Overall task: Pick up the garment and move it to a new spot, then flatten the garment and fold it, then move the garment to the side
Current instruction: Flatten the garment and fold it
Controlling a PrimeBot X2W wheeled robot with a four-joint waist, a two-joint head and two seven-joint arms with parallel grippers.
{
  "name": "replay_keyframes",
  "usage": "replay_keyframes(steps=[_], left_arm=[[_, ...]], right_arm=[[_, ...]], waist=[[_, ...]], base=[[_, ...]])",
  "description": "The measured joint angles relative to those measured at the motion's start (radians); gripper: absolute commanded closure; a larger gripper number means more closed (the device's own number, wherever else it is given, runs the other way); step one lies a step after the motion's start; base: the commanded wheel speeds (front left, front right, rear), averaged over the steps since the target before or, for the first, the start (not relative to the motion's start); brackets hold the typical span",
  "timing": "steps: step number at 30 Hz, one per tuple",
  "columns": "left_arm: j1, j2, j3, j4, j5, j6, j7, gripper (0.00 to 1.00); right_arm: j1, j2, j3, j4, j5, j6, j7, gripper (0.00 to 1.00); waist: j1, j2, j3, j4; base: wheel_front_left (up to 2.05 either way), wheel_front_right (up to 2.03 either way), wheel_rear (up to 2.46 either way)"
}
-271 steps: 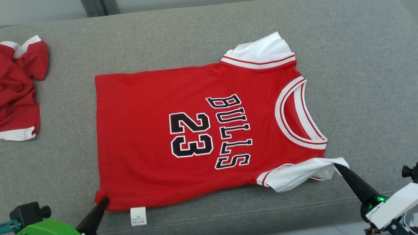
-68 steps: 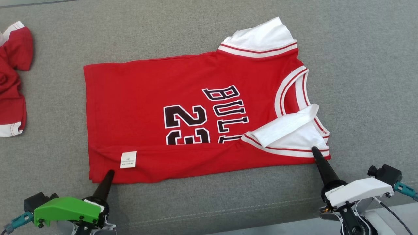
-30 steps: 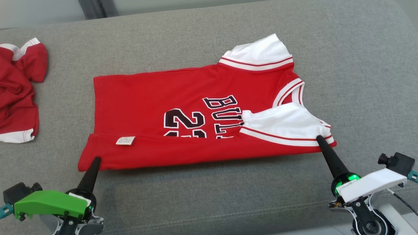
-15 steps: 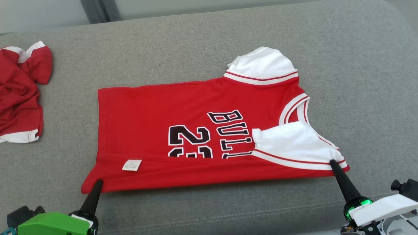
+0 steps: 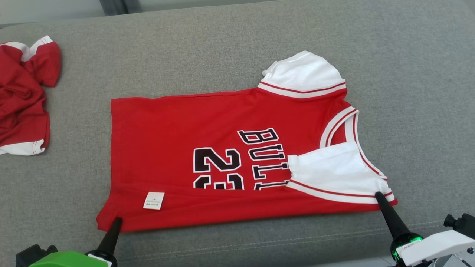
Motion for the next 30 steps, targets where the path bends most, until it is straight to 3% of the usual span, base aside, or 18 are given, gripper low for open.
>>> replay_keyframes(steps=[16,20,21,23,25,26,27,29,30], left_arm=[[0.001,0.012,-0.007,0.031,0.046,0.0,-0.006,1.0],[0.001,0.012,-0.013,0.045,0.051,0.002,-0.006,0.94],[0.002,0.012,-0.016,0.048,0.051,0.002,-0.006,0.9],[0.003,0.012,-0.019,0.053,0.052,0.002,-0.006,0.85],[0.004,0.012,-0.023,0.057,0.055,0.002,-0.006,0.6],[0.004,0.011,-0.024,0.059,0.057,0.002,-0.009,0.43],[0.005,0.01,-0.025,0.061,0.058,0.003,-0.013,0.33],[0.005,0.01,-0.026,0.068,0.059,0.005,-0.014,0.0],[0.005,0.009,-0.031,0.075,0.06,0.005,-0.014,0.0]], right_arm=[[0.035,0.009,0.026,0.035,-0.002,-0.001,0.0,1.0],[0.035,0.009,0.026,0.046,-0.004,-0.003,-0.001,0.96],[0.035,0.009,0.026,0.049,-0.004,-0.003,-0.001,0.86],[0.035,0.009,0.026,0.053,-0.005,-0.004,-0.002,0.76],[0.034,0.008,0.025,0.062,-0.017,-0.012,-0.007,0.45],[0.033,0.007,0.024,0.065,-0.021,-0.012,-0.007,0.17],[0.032,0.007,0.024,0.067,-0.022,-0.012,-0.007,0.0],[0.031,0.006,0.021,0.072,-0.023,-0.012,-0.012,0.0],[0.031,0.006,0.02,0.075,-0.024,-0.013,-0.014,0.0]], waist=[[0.0,0.0,0.01,-0.015],[0.0,0.0,0.011,-0.014],[0.0,0.0001,0.01,-0.014],[0.0,0.0,0.01,-0.013],[0.0,0.0,0.009,-0.012],[0.0,0.0001,0.009,-0.012],[0.0,0.0,0.008,-0.012],[0.0,0.0,0.006,-0.011],[0.0,0.0001,0.003,-0.011]], base=[[0.0,0.0,0.0],[0.0,0.0,0.0],[0.0,0.0,0.0],[0.0,0.0,0.0],[0.0,0.0,0.0],[0.0,0.0,0.0],[0.0,0.0,0.0],[0.0,0.0,0.0],[0.0,0.0,0.0]])
